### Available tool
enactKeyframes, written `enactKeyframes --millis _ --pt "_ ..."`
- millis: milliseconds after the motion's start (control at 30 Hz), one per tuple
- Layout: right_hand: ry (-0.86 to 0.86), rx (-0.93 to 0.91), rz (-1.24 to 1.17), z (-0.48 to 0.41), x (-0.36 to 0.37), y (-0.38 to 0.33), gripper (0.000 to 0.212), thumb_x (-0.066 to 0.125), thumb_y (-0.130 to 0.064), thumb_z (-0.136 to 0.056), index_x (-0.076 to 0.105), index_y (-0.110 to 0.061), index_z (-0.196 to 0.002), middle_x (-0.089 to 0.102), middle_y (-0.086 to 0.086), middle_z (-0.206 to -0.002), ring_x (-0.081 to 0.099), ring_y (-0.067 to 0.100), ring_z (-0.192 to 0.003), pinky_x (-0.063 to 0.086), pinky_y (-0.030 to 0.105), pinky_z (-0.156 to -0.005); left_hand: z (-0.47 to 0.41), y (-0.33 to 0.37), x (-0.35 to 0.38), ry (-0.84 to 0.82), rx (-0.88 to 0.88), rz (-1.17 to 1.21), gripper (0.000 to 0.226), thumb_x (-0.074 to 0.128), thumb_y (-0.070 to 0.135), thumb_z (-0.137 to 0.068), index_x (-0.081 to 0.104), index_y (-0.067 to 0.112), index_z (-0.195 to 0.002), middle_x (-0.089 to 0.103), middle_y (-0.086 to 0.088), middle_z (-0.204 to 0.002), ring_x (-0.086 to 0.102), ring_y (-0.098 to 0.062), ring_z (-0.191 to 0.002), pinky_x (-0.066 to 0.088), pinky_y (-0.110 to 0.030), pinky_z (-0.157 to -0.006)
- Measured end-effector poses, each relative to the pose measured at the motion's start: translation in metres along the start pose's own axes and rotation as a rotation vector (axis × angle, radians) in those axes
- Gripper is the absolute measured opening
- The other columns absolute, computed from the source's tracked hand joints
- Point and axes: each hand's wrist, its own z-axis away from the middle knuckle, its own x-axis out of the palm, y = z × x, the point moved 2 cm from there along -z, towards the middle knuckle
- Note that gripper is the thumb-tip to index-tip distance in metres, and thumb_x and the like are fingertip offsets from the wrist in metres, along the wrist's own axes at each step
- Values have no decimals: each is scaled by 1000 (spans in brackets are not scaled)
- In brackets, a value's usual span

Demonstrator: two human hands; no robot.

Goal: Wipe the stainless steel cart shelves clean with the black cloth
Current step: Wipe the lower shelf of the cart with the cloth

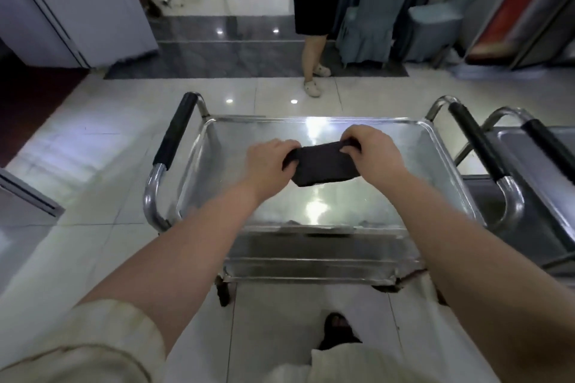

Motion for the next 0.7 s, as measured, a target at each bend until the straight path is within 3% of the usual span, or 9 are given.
enactKeyframes --millis 133,267,367,533,700 --pt "57 29 126 46 -8 -21 11 60 -10 -89 65 -15 -97 66 1 -99 57 26 -93 42 37 -82 30 10 -3 -15 64 -36 19 61 42 -87 70 30 -99 66 9 -90 60 -14 -90 40 -37 -88" --pt "50 90 92 97 -12 -21 11 60 -8 -90 66 -12 -99 67 4 -101 58 28 -95 44 44 -87 59 20 6 4 124 -30 18 63 44 -88 70 30 -97 66 10 -94 59 -16 -94 29 -35 -87" --pt "4 96 50 129 -11 -15 12 60 -8 -90 65 -10 -101 66 6 -102 58 29 -95 46 43 -86 78 29 11 15 144 -47 18 67 41 -86 72 27 -96 67 8 -95 60 -20 -94 33 -37 -87" --pt "-88 114 -63 177 5 1 8 59 -11 -93 61 -15 -99 55 -7 -94 54 21 -94 39 31 -76 117 39 27 1 116 -64 16 69 36 -85 72 24 -95 68 6 -95 60 -21 -94 34 -38 -86" --pt "-190 114 -109 223 35 24 11 60 -13 -92 60 -15 -103 61 4 -100 54 25 -95 40 33 -77 164 48 58 -74 71 -134 15 71 32 -83 71 23 -96 67 3 -93 59 -24 -96 36 -39 -87"
